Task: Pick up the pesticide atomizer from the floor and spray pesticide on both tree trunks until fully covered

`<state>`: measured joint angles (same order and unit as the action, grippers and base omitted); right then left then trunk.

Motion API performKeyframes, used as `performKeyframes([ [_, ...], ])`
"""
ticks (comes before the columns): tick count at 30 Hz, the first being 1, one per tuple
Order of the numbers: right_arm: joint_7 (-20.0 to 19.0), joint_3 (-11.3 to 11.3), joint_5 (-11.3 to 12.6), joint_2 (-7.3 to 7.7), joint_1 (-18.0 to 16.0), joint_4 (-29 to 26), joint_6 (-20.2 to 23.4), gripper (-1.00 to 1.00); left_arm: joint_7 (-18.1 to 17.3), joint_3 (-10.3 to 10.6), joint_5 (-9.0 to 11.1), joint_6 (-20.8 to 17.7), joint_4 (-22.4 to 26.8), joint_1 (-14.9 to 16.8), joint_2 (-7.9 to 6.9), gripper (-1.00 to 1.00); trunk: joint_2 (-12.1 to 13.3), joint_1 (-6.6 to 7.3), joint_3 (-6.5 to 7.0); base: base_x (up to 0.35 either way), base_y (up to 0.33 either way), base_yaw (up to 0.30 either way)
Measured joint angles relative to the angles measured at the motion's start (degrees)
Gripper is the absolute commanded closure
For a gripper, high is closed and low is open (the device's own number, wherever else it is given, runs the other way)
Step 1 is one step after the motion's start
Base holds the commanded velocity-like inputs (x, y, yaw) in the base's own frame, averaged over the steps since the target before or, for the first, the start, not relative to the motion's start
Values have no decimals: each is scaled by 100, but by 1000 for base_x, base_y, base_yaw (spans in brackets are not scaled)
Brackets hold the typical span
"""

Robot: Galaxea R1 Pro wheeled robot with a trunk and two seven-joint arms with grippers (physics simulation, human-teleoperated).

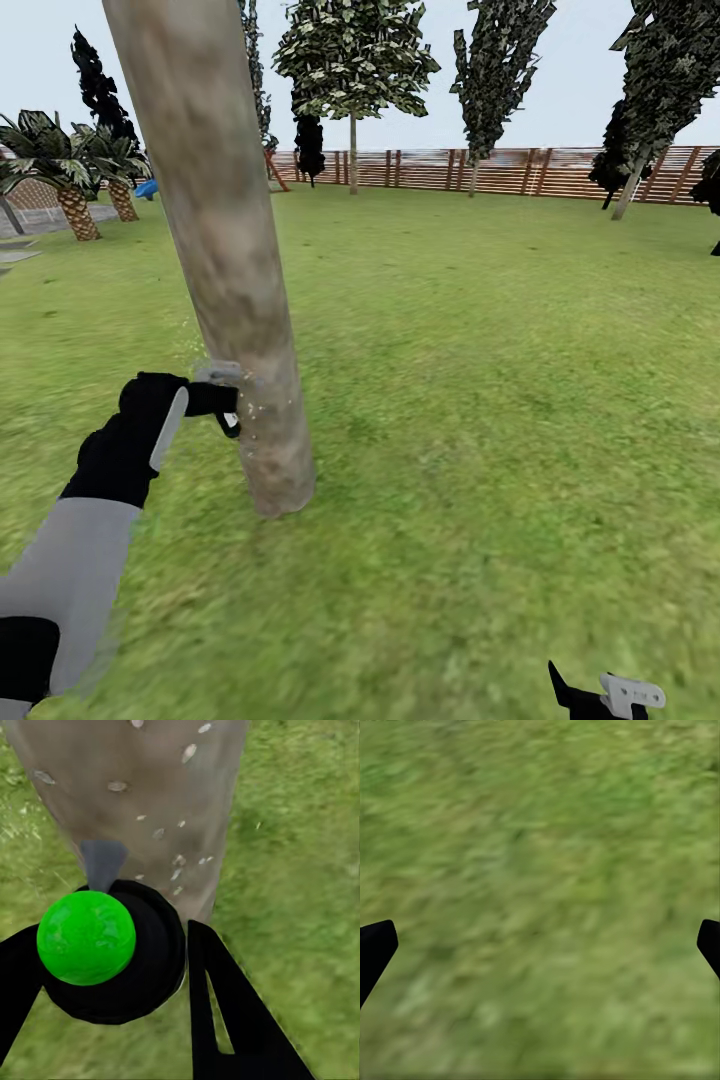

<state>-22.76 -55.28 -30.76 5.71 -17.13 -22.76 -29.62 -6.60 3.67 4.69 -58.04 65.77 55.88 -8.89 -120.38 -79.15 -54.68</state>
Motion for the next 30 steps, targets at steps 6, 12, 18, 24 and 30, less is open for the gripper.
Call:
performKeyframes([
  [6,0,0,0,0,2,0,0,-100,0,21,50,-12,41,106,-22,100,0,-1,-1,0,0,0],
  [12,0,0,0,0,2,0,0,-100,1,31,-50,-22,282,116,244,100,0,-1,-1,0,0,0],
  [18,0,0,-1,0,0,0,0,-100,17,56,-73,2,279,-147,-135,100,1,-1,-2,0,0,0],
  [24,0,0,-1,0,4,0,0,-100,89,36,-64,187,40,-964,-103,100,1,-1,-2,0,0,0],
  [30,0,2,-1,0,2,0,0,-100,133,24,-42,1316,-1148,-1089,-17,100,1,-1,-2,0,0,0],
])
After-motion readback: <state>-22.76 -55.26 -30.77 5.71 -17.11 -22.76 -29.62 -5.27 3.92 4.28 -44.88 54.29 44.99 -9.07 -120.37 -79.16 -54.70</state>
